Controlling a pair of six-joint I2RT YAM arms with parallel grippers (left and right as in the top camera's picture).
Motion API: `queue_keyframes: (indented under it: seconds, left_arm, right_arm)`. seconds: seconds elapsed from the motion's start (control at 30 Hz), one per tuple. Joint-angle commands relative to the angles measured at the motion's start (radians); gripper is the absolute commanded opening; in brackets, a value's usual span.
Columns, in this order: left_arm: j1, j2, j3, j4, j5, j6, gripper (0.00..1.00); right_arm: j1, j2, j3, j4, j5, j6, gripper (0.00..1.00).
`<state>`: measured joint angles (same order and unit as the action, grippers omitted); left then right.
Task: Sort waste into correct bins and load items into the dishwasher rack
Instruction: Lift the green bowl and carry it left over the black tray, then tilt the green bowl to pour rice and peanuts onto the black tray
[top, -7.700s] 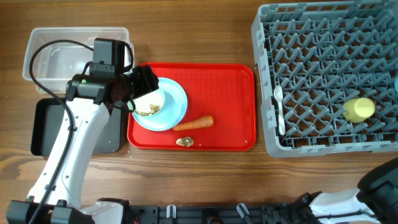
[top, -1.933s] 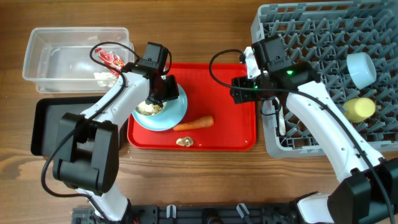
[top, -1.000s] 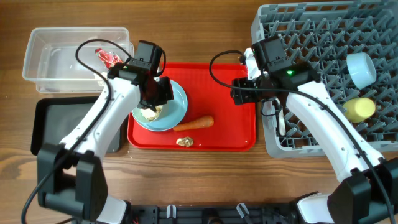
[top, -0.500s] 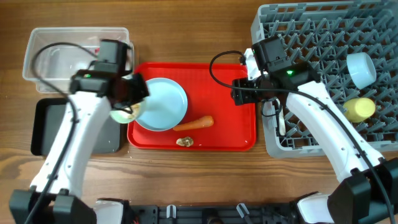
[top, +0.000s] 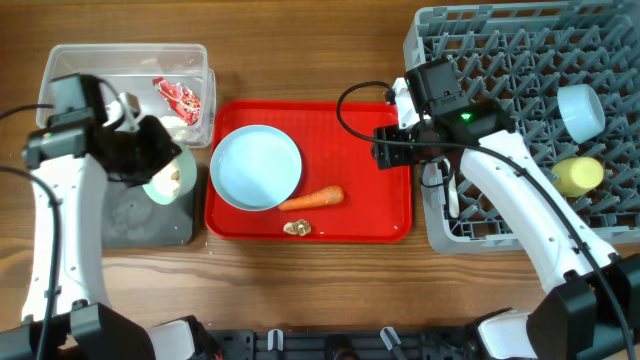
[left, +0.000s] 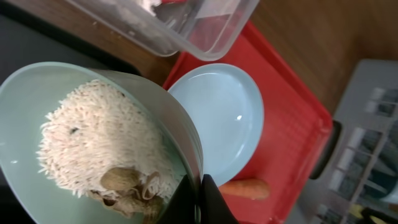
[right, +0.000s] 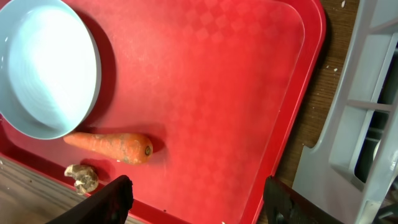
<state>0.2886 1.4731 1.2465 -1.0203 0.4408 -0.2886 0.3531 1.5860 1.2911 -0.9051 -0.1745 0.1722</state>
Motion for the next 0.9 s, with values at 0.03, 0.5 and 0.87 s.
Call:
queue_keyframes:
  seconds: [0.03, 0.5, 0.87]
  left_arm:
    - [0.120, -0.010, -0.069, 0.047, 0.249, 0.134, 0.04]
    - [0.424, 0.082, -0.298, 0.224, 0.755, 0.328, 0.04]
    - [0.517, 0.158, -0.299, 0.214, 0.999, 0.360, 0.04]
  right_arm:
    - [0.004, 0.011, 0.003, -0.005, 0.020, 0.011, 0.70]
    - [0.004, 0.011, 0.003, -0.006, 0.020, 0.011, 0.70]
    - [0.004, 0.011, 0.003, -0.016, 0.020, 0.011, 0.70]
